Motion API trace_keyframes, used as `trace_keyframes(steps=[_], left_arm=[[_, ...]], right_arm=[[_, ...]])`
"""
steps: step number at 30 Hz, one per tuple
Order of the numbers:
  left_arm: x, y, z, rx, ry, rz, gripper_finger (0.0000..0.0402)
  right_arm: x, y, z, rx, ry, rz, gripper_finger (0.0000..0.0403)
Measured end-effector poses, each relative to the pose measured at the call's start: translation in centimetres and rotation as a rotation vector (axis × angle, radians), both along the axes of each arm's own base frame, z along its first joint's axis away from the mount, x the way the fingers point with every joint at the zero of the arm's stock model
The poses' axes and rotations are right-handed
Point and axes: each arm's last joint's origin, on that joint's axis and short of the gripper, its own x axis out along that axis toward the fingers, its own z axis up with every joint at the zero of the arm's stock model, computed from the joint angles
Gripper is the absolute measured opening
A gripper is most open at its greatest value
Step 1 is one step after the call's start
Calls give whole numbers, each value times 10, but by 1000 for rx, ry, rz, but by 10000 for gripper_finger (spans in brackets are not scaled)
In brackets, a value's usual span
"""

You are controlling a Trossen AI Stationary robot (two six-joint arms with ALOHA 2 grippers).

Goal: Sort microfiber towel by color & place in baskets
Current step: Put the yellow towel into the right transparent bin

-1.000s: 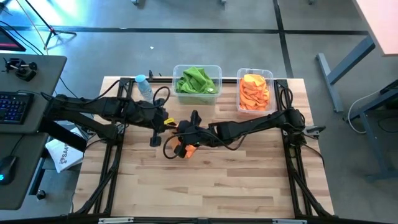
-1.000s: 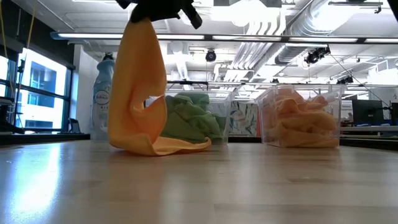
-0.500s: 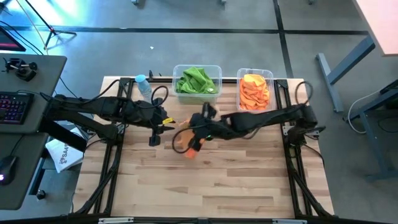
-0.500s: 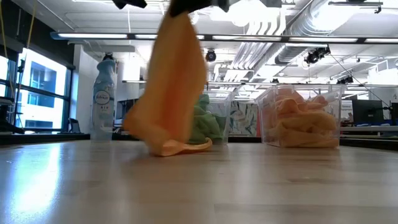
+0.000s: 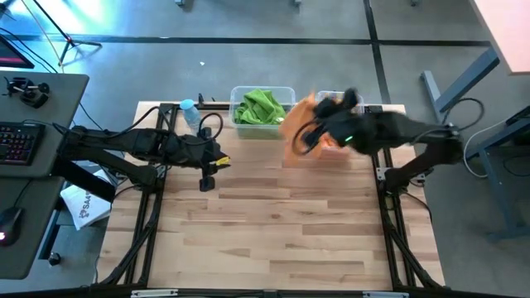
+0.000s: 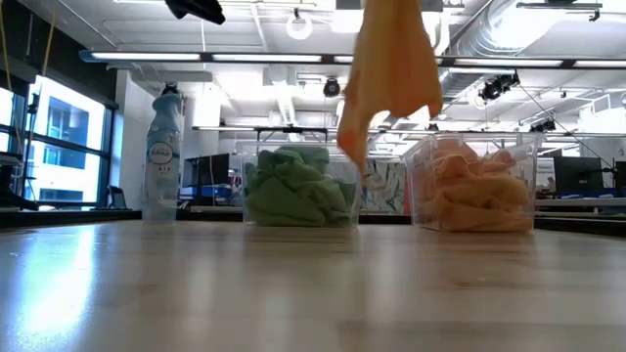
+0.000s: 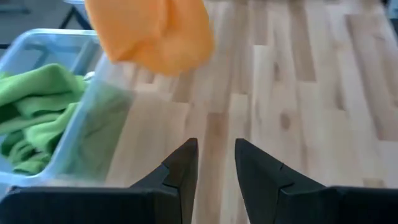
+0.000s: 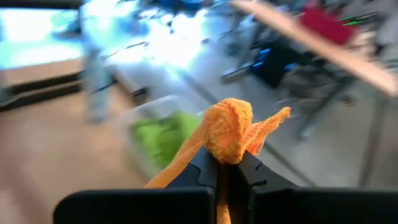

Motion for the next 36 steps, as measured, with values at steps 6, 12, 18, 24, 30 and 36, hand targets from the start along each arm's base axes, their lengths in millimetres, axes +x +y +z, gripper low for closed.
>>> trace_keyframes(steps=[6, 12, 18, 24, 30, 36], left_arm=[[0, 3, 0, 55, -11, 80, 94], [0, 3, 1, 47, -18, 108, 94], [0, 4, 0, 45, -29, 154, 94], [0, 6, 1, 67, -43, 213, 94], [1, 8, 0, 44, -49, 246, 94], [5, 10, -3, 40, -39, 262, 94]], right_arm=[[-56, -23, 35, -94, -90, -133, 1], [-105, -34, 58, -124, -176, -208, 1], [-137, -36, 67, -135, -216, -226, 1], [-144, -42, 59, -124, -142, -275, 0], [-129, -53, 38, -32, -28, -333, 0], [-100, -72, 9, 68, 143, -442, 0]])
